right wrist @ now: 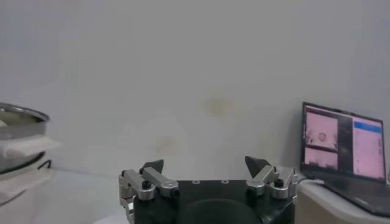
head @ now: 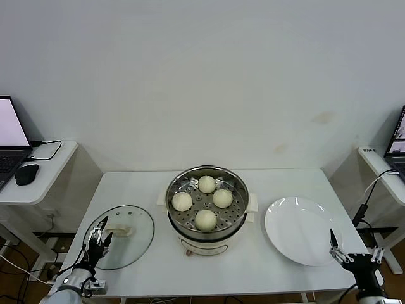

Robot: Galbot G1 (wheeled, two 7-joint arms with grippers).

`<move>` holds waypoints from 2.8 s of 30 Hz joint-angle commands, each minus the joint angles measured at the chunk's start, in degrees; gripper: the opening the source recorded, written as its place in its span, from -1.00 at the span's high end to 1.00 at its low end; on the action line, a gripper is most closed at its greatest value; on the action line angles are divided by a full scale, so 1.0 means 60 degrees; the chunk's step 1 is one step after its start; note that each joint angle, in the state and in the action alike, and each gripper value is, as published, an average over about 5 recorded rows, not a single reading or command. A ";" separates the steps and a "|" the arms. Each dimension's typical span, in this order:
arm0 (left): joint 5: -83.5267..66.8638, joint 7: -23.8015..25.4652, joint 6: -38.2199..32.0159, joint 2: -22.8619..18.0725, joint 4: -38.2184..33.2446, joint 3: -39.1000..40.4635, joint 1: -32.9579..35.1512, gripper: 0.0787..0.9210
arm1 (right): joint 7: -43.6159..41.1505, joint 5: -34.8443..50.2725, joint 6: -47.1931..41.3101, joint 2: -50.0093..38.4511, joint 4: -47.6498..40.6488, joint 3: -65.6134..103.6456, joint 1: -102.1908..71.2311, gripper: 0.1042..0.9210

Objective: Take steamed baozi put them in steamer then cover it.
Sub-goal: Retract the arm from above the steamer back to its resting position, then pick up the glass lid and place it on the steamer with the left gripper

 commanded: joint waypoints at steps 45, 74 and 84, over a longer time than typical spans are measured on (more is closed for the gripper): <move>-0.0180 -0.0201 -0.0627 -0.0183 -0.0406 -0.0103 -0.0617 0.87 | 0.0012 -0.0577 0.0029 0.0168 0.0129 -0.0639 -0.0204 -0.76; -0.4258 0.1884 0.5325 0.2791 -0.6296 0.2538 -0.0865 0.87 | 0.0254 -0.0780 0.0371 0.0219 0.0050 -0.1177 -0.0250 -0.76; -0.2901 0.2975 0.6698 0.1799 -0.5244 0.6206 -0.4238 0.87 | 0.0767 -0.2234 0.0805 0.0379 -0.0342 -0.1685 -0.0075 -0.76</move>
